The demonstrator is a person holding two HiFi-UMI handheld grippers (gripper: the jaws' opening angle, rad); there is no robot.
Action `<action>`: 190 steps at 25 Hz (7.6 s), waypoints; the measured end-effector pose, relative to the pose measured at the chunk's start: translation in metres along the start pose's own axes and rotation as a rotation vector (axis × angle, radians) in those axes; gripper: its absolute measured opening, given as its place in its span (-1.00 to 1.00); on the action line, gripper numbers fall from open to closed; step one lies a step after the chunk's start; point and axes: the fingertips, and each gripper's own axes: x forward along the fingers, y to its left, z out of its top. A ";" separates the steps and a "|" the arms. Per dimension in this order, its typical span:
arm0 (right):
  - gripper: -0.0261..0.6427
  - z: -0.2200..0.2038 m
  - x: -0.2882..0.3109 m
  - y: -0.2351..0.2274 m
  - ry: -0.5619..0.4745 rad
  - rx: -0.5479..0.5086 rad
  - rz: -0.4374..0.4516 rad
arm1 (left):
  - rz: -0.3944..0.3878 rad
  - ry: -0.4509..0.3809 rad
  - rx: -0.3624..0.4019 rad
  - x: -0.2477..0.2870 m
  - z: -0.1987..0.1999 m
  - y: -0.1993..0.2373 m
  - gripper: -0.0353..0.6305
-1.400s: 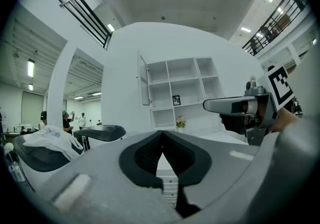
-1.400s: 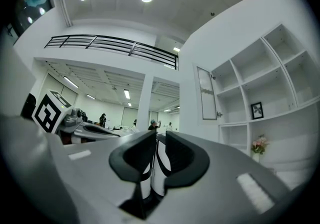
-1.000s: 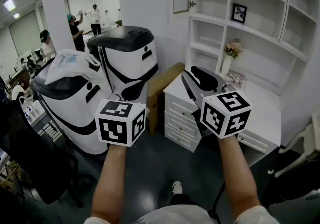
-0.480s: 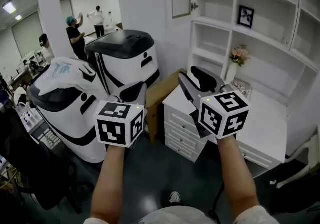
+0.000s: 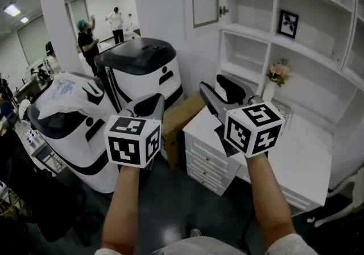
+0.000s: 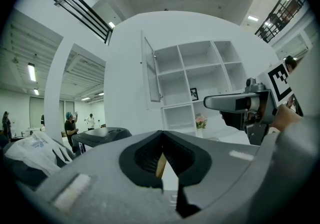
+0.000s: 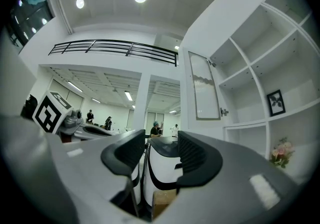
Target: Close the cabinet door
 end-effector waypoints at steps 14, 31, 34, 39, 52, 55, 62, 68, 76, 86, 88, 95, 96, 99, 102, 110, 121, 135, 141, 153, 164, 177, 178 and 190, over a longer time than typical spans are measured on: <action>-0.28 -0.001 0.040 -0.031 -0.027 0.011 0.033 | 0.024 -0.007 0.011 0.046 0.005 0.011 -0.90; -0.22 -0.007 0.130 -0.070 -0.073 -0.011 -0.031 | -0.048 -0.050 0.018 0.138 0.001 0.067 -0.90; -0.22 -0.008 0.154 -0.082 -0.069 -0.011 -0.069 | -0.081 -0.055 0.012 0.163 0.003 0.084 -0.90; -0.22 -0.008 0.194 -0.101 -0.051 -0.016 -0.136 | -0.148 -0.071 -0.002 0.204 0.013 0.111 -0.90; -0.20 -0.004 0.264 -0.140 -0.034 -0.018 -0.319 | -0.337 -0.097 -0.014 0.287 0.027 0.148 -0.90; -0.20 -0.004 0.274 -0.147 -0.028 -0.021 -0.352 | -0.372 -0.107 -0.017 0.298 0.030 0.151 -0.90; -0.20 0.004 0.291 -0.161 -0.044 -0.023 -0.433 | -0.446 -0.125 -0.008 0.319 0.036 0.155 -0.90; -0.22 0.004 0.302 -0.165 -0.033 -0.054 -0.480 | -0.489 -0.156 -0.013 0.331 0.044 0.156 -0.90; -0.30 0.003 0.298 -0.168 -0.030 -0.077 -0.509 | -0.561 -0.182 -0.019 0.341 0.050 0.139 -0.90; -0.32 0.004 0.288 -0.171 -0.038 -0.063 -0.504 | -0.617 -0.193 -0.009 0.344 0.056 0.122 -0.90; -0.32 0.005 0.285 -0.172 -0.041 -0.059 -0.499 | -0.621 -0.195 -0.013 0.345 0.056 0.120 -0.90; -0.34 0.007 0.272 -0.174 -0.055 -0.044 -0.503 | -0.644 -0.197 -0.002 0.345 0.056 0.108 -0.90; -0.35 0.007 0.270 -0.175 -0.056 -0.044 -0.506 | -0.646 -0.196 -0.004 0.346 0.056 0.108 -0.90; -0.37 0.008 0.263 -0.176 -0.058 -0.047 -0.517 | -0.654 -0.192 -0.009 0.347 0.054 0.105 -0.90; -0.40 0.009 0.256 -0.178 -0.058 -0.042 -0.528 | -0.670 -0.191 -0.010 0.346 0.054 0.098 -0.90; -0.46 0.011 0.236 -0.185 -0.064 -0.036 -0.551 | -0.708 -0.193 -0.009 0.345 0.051 0.083 -0.90; -0.52 0.013 0.213 -0.195 -0.071 -0.049 -0.571 | -0.746 -0.196 -0.008 0.351 0.052 0.058 -0.90; -0.65 0.018 0.170 -0.225 -0.068 -0.059 -0.631 | -0.803 -0.181 -0.011 0.364 0.051 0.009 -0.90; -0.68 0.029 0.141 -0.252 -0.084 -0.041 -0.626 | -0.813 -0.175 0.002 0.372 0.067 -0.029 -0.90; -0.68 0.018 0.128 -0.281 -0.120 -0.043 -0.637 | -0.840 -0.202 0.023 0.393 0.062 -0.050 -0.90; -0.64 0.015 0.118 -0.306 -0.156 -0.043 -0.618 | -0.831 -0.215 0.034 0.412 0.064 -0.065 -0.90; -0.57 0.021 0.095 -0.352 -0.159 -0.036 -0.619 | -0.820 -0.208 0.029 0.430 0.079 -0.108 -0.90; -0.56 0.020 0.095 -0.355 -0.160 -0.037 -0.626 | -0.820 -0.207 0.025 0.432 0.080 -0.110 -0.90; -0.45 0.019 0.084 -0.391 -0.166 -0.064 -0.683 | -0.813 -0.192 0.008 0.453 0.082 -0.140 -0.90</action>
